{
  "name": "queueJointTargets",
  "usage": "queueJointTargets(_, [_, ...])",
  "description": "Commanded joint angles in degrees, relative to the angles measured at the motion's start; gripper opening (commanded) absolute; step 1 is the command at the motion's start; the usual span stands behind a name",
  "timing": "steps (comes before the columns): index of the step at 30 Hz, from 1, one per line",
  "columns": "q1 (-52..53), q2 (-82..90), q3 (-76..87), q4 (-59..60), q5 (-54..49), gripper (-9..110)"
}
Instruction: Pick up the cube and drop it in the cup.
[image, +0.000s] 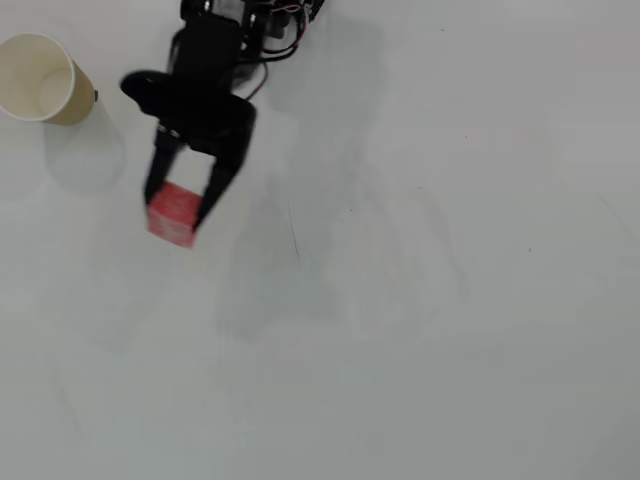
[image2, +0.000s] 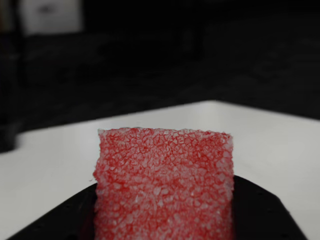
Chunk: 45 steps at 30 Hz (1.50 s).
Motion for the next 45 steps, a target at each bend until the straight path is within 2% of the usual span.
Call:
queueJointTargets(1, [5.8,4.0,-2.7,0.0,-0.6,6])
queueJointTargets(8, [15.4,5.6,-3.3,0.5,-0.6,6])
queueJointTargets(24, [33.8,7.6,-10.5,14.7,-0.6,4])
queueJointTargets(38, [39.5,10.2,-13.6,19.8,-0.6,3])
queueJointTargets(45, [41.0,5.7,-16.8,23.1,-0.6,3])
